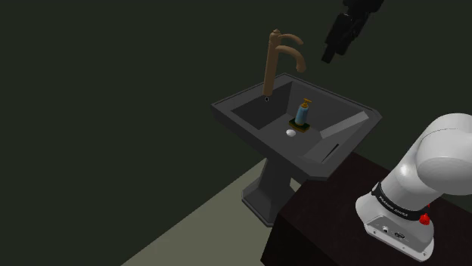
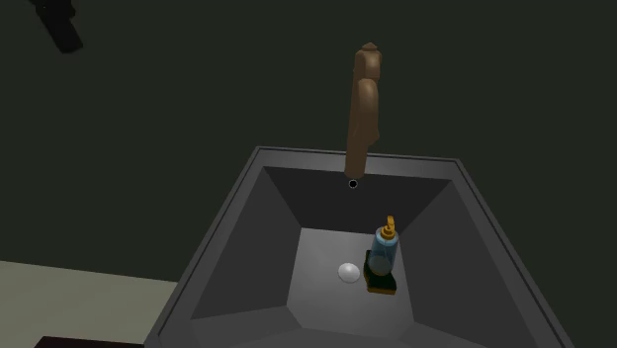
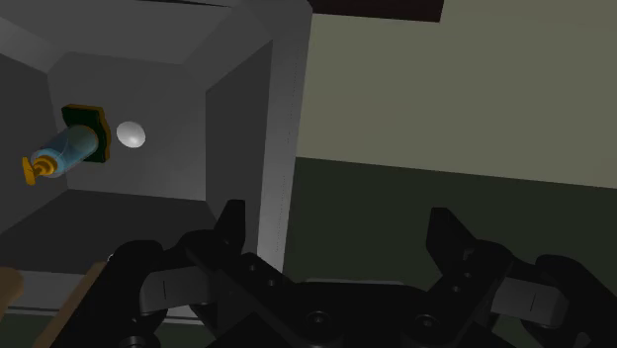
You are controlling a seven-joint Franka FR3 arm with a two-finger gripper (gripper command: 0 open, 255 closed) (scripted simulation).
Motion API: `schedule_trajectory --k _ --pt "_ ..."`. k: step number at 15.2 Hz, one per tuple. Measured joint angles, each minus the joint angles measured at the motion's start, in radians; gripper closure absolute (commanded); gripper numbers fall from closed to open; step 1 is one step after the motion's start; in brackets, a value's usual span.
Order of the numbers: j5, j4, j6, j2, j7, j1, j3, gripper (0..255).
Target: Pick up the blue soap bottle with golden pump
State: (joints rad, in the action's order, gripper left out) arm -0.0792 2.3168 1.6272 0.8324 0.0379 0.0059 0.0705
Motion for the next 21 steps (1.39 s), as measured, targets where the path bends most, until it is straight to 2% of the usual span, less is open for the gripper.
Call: schedule_trajectory --k 3,9,14,21 --pt "0.013 0.022 0.022 -0.002 -0.026 -0.007 -0.023 0" --pt "0.061 0.103 0.154 -0.061 -0.132 -0.037 -0.115 0" --pt "0.102 0.154 0.278 -0.14 -0.235 -0.066 -0.208 0" --pt "0.125 0.153 0.447 -0.316 -0.377 -0.089 -0.334 0"
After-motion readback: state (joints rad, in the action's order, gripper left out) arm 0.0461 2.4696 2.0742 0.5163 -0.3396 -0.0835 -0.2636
